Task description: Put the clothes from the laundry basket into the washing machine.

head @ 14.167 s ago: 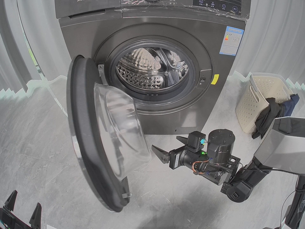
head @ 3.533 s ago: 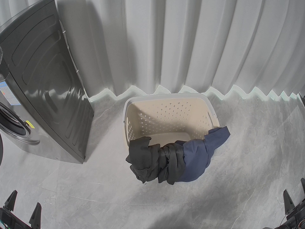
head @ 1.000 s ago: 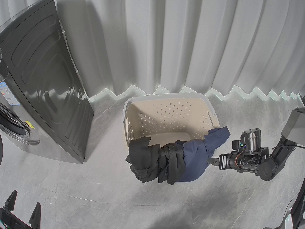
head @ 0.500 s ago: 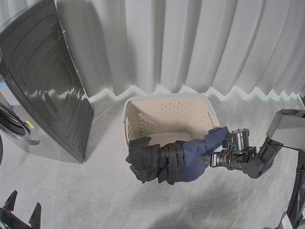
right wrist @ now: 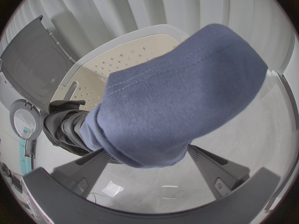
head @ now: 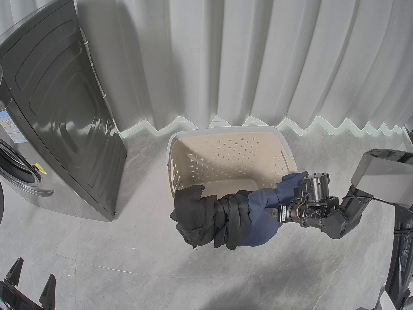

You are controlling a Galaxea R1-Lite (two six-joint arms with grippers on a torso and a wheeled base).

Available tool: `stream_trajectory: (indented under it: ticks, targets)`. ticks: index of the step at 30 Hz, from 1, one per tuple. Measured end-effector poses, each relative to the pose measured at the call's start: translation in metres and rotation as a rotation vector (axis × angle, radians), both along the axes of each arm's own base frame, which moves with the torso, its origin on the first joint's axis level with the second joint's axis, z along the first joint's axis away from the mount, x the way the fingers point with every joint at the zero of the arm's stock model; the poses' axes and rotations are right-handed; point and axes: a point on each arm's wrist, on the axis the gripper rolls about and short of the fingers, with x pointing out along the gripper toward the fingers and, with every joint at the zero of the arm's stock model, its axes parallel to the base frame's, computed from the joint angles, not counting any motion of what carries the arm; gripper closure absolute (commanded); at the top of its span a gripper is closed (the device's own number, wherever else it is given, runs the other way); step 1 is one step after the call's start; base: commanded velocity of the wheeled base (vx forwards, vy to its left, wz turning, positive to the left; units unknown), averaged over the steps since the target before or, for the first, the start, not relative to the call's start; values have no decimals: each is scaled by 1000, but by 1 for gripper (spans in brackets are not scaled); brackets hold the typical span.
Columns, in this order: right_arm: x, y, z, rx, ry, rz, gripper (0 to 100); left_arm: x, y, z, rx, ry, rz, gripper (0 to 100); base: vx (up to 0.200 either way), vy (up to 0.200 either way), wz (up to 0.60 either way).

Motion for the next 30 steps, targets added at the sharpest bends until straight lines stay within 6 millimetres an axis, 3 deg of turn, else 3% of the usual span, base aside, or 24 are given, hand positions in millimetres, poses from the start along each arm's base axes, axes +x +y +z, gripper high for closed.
stream_trajectory:
  ticks: [9, 18, 24, 30]
  targets:
    - [4, 5, 2, 21, -31, 4, 100, 0, 0, 0, 0, 0, 0, 0, 0, 0, 0]
    - [-10, 6, 5, 25, -23, 23, 100, 0, 0, 0, 0, 0, 0, 0, 0, 0, 0]
    - [-35, 9, 34, 46, -83, 55, 100, 0, 0, 0, 0, 0, -1, 0, 0, 0, 0]
    - [-73, 9, 72, 75, -166, 101, 100, 0, 0, 0, 0, 0, 0, 0, 0, 0, 0]
